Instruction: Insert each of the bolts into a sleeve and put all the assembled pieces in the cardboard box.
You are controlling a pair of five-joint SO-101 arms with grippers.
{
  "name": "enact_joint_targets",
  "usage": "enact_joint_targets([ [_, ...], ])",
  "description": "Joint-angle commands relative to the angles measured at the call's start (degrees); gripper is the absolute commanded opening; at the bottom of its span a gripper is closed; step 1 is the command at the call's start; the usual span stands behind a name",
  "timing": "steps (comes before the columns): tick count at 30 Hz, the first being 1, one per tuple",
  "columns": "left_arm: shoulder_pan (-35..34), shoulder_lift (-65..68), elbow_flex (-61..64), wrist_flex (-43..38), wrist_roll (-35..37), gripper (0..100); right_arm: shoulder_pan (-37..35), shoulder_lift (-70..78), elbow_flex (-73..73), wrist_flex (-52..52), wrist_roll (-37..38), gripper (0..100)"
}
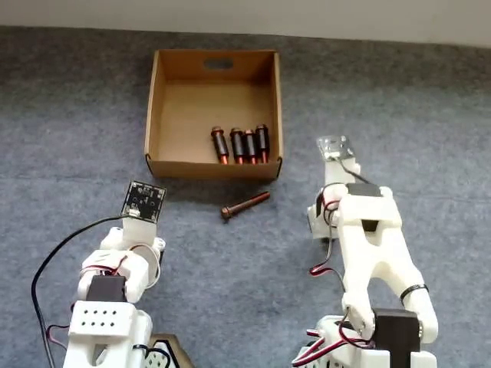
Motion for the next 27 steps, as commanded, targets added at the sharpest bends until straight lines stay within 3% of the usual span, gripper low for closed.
enact_joint_targets([
  [1,0.57,-0.75,-0.22,-0.97,0.26,2,-0.22,-1.80,-3.30,0.40,0.97,17.3],
  [7,0.48,-0.75,-0.22,-0.97,0.26,2,-3.21,-1.80,-2.77,0.40,0.88,17.3],
  [21,0.48,-0.75,-0.22,-0.97,0.26,2,-2.51,-1.63,-2.68,-2.24,3.52,17.3],
  [27,0.48,-0.75,-0.22,-0.97,0.26,2,-2.15,8.04,-4.35,-2.77,3.43,17.3],
])
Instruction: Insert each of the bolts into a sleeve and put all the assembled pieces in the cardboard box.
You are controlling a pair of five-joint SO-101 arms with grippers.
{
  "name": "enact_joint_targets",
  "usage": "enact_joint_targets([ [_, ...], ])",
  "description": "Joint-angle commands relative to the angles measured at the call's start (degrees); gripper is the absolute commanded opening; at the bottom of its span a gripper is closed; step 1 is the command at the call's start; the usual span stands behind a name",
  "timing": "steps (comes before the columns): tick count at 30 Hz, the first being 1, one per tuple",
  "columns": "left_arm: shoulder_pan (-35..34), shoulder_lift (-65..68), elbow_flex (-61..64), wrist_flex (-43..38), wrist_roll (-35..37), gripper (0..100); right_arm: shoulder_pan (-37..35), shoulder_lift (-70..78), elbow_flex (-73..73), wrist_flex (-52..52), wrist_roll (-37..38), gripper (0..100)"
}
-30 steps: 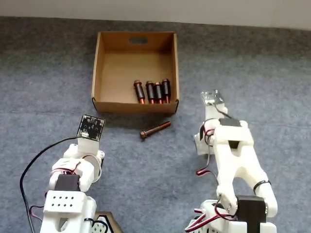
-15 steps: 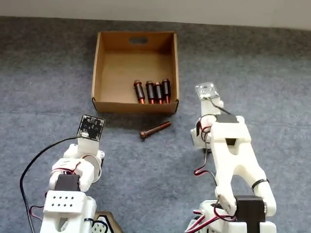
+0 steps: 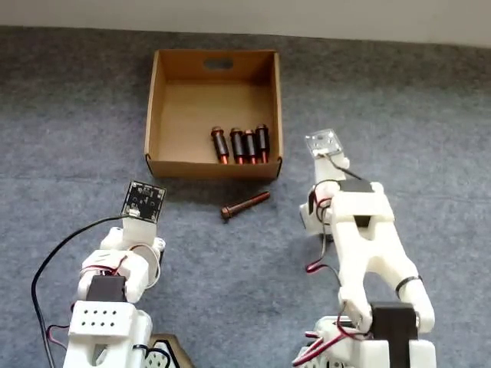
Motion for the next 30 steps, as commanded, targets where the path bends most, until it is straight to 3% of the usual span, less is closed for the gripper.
enact_joint_targets([
  [1,0.48,-0.75,-0.22,-0.97,0.26,2,0.57,5.58,-4.35,-0.66,0.88,17.3],
  [8,0.48,-0.75,-0.22,-0.97,0.26,2,2.51,10.68,-7.52,-0.31,0.97,16.8],
  [13,0.48,-0.75,-0.22,-0.97,0.26,2,4.35,10.68,-7.43,-0.31,1.05,0.8],
  [20,0.57,-0.75,-0.22,-1.05,0.26,2,4.53,9.98,-7.25,-0.22,1.05,0.5],
  [30,0.57,-0.75,-0.22,-1.14,0.26,2,1.98,-19.91,3.38,0.57,0.70,0.5],
])
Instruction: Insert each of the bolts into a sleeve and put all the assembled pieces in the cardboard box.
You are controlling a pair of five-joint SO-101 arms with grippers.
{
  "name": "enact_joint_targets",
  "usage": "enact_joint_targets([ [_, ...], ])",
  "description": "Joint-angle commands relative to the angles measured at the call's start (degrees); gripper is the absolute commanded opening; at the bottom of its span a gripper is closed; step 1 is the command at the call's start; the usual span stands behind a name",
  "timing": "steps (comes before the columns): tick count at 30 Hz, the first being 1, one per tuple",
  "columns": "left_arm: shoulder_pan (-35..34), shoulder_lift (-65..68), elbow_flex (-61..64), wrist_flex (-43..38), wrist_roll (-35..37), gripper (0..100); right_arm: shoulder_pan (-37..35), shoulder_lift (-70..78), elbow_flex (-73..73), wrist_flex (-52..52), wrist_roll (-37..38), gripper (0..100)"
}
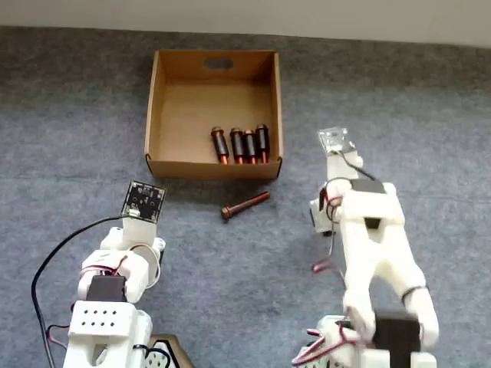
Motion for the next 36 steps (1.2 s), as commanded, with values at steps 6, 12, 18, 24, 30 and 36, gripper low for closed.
enact_joint_targets([
  [6,0.57,-0.75,-0.22,-1.14,0.26,2,-5.49,-27.74,9.63,-0.75,-5.63,0.5],
  [12,0.57,-0.75,-0.22,-0.97,0.26,2,-11.74,-39.43,19.30,-9.63,-14.42,0.5],
  [18,0.40,-0.48,-0.66,-0.88,0.26,2,-15.69,-44.70,27.82,-14.73,-15.12,0.5],
  [24,0.31,-0.13,-6.46,6.59,-3.60,2,-13.58,-47.87,34.33,-18.24,-20.22,0.5],
  [30,0.57,1.19,-15.25,8.35,-3.60,10,-7.52,-52.79,35.38,-18.07,-20.31,0.5],
  [36,1.71,20.88,-28.97,8.53,-3.69,13,-4.00,-60.44,39.52,-18.24,-20.31,0.5],
])
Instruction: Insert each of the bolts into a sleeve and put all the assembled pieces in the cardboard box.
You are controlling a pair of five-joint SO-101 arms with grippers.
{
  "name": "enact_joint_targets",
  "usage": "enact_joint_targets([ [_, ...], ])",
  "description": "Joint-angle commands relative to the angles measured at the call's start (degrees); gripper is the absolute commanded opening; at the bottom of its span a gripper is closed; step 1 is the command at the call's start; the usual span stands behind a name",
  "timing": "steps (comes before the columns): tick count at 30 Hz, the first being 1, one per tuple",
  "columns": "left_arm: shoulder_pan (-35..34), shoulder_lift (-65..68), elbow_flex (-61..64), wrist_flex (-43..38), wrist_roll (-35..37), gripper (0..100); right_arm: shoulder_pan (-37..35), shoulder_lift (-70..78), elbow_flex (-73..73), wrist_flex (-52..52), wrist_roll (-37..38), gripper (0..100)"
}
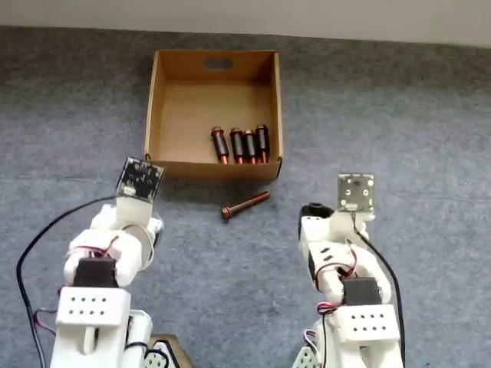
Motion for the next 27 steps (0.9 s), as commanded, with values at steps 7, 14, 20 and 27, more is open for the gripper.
enact_joint_targets([
  [7,15.87,34.24,-20.26,0.79,-0.35,13,1.27,-12.44,5.76,-1.01,-0.62,0.5],
  [14,24.22,46.90,-27.91,0.97,-0.26,13,1.19,-14.37,6.90,-0.92,-0.62,0.5],
  [20,24.57,54.90,-36.09,1.05,-0.18,13,1.19,-14.37,6.90,-0.92,-0.62,0.5],
  [27,24.66,60.44,-43.21,1.23,-0.18,13,1.19,-14.37,6.90,-0.92,-0.62,0.5],
])
